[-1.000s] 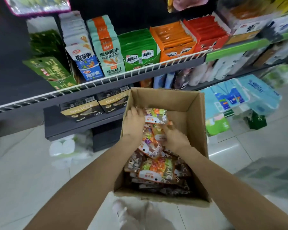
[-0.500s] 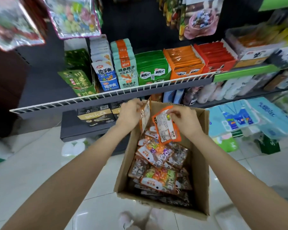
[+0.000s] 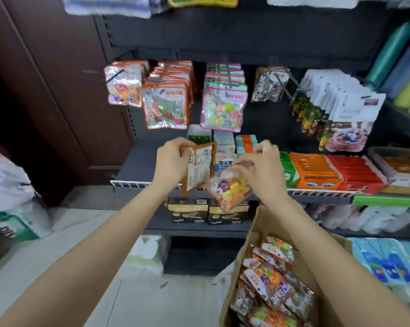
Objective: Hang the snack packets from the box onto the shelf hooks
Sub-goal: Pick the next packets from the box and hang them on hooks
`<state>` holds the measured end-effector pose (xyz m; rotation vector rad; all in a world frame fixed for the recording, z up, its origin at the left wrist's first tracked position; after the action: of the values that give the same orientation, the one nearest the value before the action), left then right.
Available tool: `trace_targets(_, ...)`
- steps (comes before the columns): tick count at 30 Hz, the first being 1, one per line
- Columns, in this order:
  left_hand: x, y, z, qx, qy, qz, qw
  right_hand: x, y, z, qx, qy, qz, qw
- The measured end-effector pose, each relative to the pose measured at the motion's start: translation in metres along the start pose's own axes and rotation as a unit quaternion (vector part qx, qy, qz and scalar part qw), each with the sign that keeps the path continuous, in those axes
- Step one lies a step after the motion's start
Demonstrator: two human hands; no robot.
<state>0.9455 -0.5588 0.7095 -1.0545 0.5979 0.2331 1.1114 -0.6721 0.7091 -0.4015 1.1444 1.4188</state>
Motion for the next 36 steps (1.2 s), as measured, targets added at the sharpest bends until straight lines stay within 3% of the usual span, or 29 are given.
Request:
trace_targets(7,-0.132,0.063,0.046,0.025,-0.081,0.001,0.996,0.048,0.133,0.061,-0.026,0.058,0.154,0.986)
trace_targets(12,-0.208,0.113,0.091,0.025,-0.107,0.006,0.994,0.078,0.21,0.111,-0.017,-0.011,0.167,0.986)
trace_targets(16,-0.245,0.143,0.126,0.02,-0.114,0.015,0.993,0.11,0.25,0.155,0.006,-0.019,0.174,0.984)
trace_targets(23,-0.265,0.173,0.158,0.028,-0.097,0.026,0.995,0.133,0.274,0.198,0.094,-0.065,0.107,0.988)
trace_targets(36,-0.27,0.17,0.175,0.051,-0.061,0.023,0.997,0.134,0.28,0.188,0.058,-0.116,0.047,0.991)
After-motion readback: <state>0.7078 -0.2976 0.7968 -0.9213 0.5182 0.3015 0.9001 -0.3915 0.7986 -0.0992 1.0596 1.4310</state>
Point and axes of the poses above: each hand's wrist, its own z-axis towards the middle knuckle, its own x-axis out of the palm, y = z × x, the point moved 7 cm from there along z, towards the middle knuckle, and after that the axes turned 3 degrees about -z, right-handed, at the moved point
